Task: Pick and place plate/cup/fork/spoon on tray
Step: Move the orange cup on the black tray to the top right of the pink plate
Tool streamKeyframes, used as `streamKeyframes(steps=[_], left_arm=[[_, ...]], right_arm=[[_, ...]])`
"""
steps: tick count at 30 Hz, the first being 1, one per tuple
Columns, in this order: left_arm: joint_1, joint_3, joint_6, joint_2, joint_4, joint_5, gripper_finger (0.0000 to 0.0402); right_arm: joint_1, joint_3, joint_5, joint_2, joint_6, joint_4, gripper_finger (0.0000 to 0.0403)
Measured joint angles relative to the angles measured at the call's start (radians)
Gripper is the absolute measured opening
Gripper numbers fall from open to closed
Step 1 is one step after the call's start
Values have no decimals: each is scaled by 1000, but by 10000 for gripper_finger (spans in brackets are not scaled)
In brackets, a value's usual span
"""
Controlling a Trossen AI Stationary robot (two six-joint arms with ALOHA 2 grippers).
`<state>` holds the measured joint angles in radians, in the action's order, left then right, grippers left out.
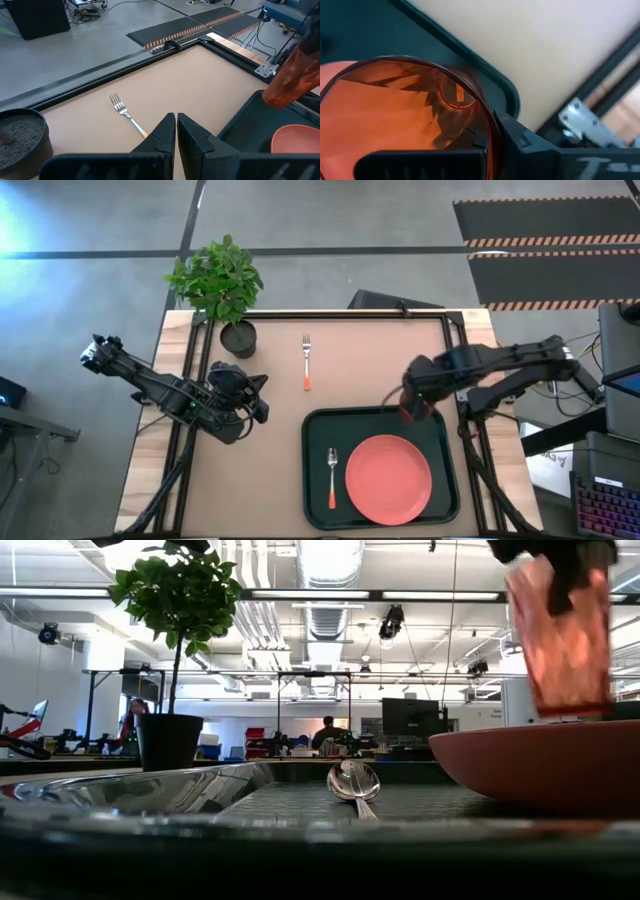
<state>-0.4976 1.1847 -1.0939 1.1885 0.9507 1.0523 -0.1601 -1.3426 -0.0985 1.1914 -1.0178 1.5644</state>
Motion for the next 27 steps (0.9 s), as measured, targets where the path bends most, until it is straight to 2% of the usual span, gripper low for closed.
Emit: streamKeyframes(steps=[6,15,20,27], left_arm=[[0,0,0,0,0,0,0],[0,0,-1,0,-19,0,0],[0,0,-1,0,-26,0,0],[0,0,-2,0,-27,0,0]], right_arm=[[-27,187,30,-130,-115,-59,8],[-30,395,107,-246,-169,-185,8],[-30,448,126,-261,-165,-222,8],[-30,451,125,-262,-150,-219,12]])
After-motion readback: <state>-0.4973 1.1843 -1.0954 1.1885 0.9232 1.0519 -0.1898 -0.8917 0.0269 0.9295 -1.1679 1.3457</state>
